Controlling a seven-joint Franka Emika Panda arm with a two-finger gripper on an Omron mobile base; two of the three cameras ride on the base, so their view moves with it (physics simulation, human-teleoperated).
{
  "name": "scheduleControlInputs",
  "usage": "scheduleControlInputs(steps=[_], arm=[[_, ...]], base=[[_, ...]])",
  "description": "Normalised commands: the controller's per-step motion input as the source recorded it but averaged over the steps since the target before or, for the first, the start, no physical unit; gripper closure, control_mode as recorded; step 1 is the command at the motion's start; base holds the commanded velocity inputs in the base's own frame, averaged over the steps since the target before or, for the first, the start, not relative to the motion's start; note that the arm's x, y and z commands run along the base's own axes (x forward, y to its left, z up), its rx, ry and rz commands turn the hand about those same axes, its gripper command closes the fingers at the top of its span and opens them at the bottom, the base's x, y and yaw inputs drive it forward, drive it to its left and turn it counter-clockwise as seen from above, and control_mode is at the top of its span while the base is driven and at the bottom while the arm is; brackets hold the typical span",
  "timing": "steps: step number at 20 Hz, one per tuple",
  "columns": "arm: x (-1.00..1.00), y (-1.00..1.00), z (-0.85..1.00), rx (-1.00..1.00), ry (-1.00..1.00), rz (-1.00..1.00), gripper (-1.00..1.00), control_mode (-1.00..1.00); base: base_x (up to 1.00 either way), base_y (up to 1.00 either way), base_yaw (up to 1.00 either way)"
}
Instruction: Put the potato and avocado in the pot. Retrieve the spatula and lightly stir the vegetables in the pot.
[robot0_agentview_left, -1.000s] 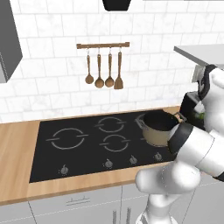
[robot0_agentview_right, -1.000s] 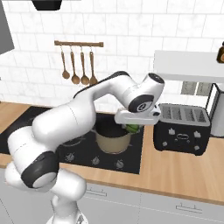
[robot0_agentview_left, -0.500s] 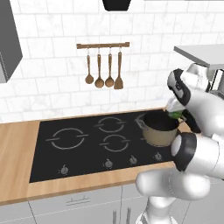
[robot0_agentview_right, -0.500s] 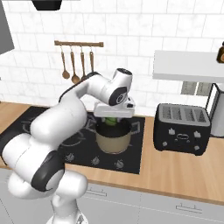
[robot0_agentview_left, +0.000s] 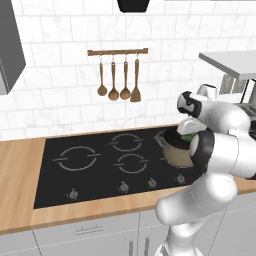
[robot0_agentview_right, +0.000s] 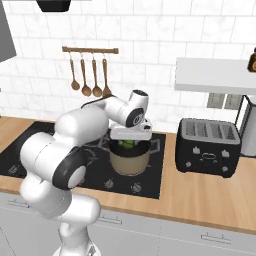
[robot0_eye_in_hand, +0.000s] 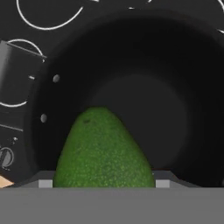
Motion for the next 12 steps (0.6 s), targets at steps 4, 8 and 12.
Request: scheduleControlInputs(steps=[4, 8, 12], arm=[[0.01, 0.0, -0.5, -0.07, 0.0, 0.0, 1.0, -1.0], [0.0, 0.0, -0.37, -0.08, -0.03, 0.0, 1.0, -1.0], [0.0, 0.05, -0.19, -0.07, -0.04, 0.0, -1.0, -1.0]], base=[[0.0, 0.0, 0.0], [0.0, 0.0, 0.0], [0.0, 0.0, 0.0]])
